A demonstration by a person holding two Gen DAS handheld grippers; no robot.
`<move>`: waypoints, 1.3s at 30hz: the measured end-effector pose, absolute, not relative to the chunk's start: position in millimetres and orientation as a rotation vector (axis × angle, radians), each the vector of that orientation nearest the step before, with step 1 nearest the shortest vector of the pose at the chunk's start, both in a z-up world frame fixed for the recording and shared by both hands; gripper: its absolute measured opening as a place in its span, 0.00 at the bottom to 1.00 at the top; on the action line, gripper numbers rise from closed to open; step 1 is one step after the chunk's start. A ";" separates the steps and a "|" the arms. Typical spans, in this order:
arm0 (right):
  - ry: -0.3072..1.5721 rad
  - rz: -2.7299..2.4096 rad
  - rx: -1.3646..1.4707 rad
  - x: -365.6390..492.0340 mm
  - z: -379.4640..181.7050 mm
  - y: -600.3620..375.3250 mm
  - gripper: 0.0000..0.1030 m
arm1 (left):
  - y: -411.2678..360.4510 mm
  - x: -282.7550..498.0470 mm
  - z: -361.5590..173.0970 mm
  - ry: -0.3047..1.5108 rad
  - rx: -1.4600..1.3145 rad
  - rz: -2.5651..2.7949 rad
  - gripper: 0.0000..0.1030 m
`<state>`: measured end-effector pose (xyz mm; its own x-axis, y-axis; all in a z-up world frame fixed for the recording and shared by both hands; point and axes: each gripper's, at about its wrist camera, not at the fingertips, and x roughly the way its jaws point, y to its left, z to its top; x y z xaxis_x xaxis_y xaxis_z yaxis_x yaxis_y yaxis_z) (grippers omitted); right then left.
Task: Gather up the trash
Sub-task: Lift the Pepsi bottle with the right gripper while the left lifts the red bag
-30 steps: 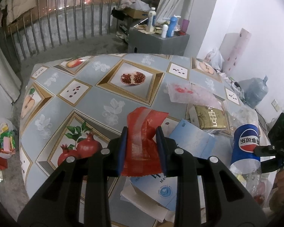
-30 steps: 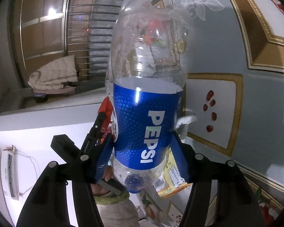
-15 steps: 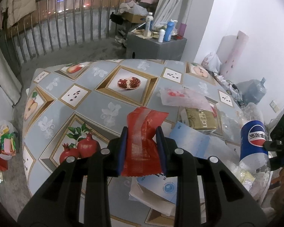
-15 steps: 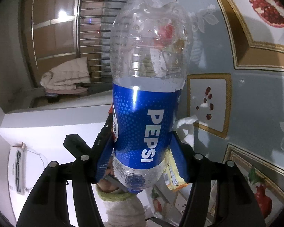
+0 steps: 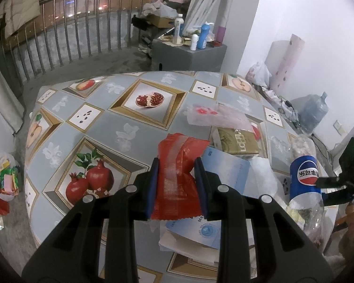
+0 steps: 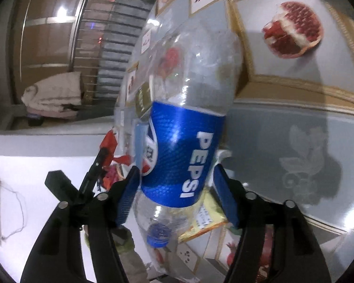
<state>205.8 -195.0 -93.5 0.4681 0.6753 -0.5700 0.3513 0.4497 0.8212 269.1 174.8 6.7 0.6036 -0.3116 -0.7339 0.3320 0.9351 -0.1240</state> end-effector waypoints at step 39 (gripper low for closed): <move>1.169 0.312 1.324 198.7 -102.6 -169.5 0.58 | 168.8 272.5 -1.3 0.868 0.039 -0.376 0.26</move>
<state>198.7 -169.5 -102.6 0.4440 0.7572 -0.4791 0.4180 0.2979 0.8582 272.5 168.8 -1.3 0.5849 -0.3068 -0.7508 0.3383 0.9336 -0.1179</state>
